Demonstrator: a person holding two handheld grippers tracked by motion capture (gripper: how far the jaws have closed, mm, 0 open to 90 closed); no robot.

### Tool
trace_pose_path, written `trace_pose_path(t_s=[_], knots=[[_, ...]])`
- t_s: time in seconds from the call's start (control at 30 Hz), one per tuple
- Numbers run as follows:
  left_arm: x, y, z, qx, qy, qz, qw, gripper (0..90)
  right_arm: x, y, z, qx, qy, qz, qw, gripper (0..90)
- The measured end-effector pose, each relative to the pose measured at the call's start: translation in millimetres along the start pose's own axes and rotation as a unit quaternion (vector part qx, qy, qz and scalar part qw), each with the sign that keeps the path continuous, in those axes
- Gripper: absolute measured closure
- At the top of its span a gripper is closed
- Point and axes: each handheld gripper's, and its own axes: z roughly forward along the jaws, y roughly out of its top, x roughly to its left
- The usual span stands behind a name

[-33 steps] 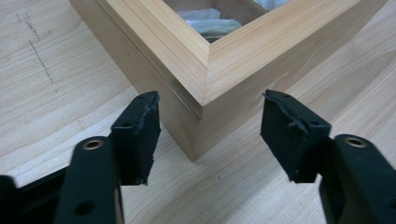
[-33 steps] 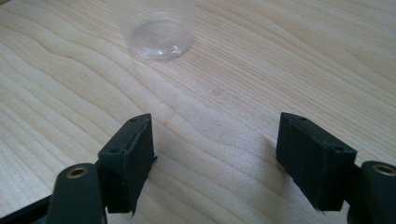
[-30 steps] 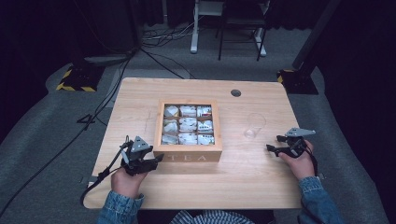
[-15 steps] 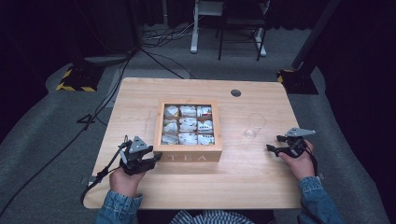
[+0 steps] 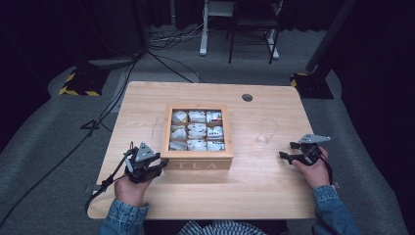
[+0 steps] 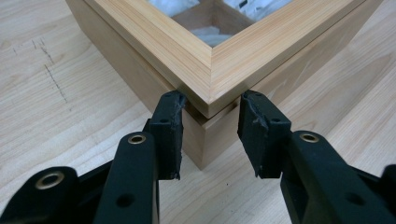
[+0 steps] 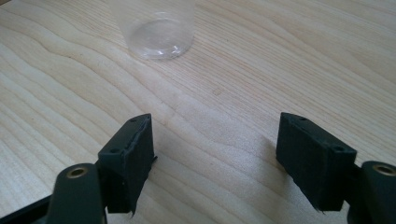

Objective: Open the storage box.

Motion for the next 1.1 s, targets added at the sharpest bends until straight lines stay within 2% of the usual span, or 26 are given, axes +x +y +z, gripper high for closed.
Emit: trace_pose_path(t_s=[0.13,0.4,0.53,0.7,0.83,0.93,1.1], knots=[[0.9,4.2,-5.1,-0.017,0.000,-0.005,0.9998,60.4,0.0,0.0,0.0,0.000,0.000,0.000,1.0000,27.7],[5.3,13.2,-9.8,-0.024,-0.010,-0.009,0.9996,59.9,0.3,0.4,0.6,0.000,-0.001,0.001,1.0000,27.7],[5.9,20.6,-13.4,-0.018,0.000,0.003,0.9998,57.0,0.4,0.6,0.8,0.000,-0.002,0.001,1.0000,27.7],[10.1,27.4,-15.0,-0.031,-0.004,-0.003,0.9995,54.8,0.4,0.6,0.8,0.000,-0.002,0.001,1.0000,27.7],[10.1,36.6,-16.6,-0.034,0.016,0.011,0.9992,53.1,0.4,0.6,0.8,0.000,-0.002,0.001,1.0000,27.7],[13.2,43.3,-18.6,-0.045,0.014,0.006,0.9989,51.3,0.4,0.6,0.8,0.000,-0.002,0.001,1.0000,27.7],[19.5,54.3,-21.0,-0.047,0.019,0.007,0.9987,49.1,0.4,0.6,0.8,-0.001,-0.002,0.004,1.0000,27.7]])
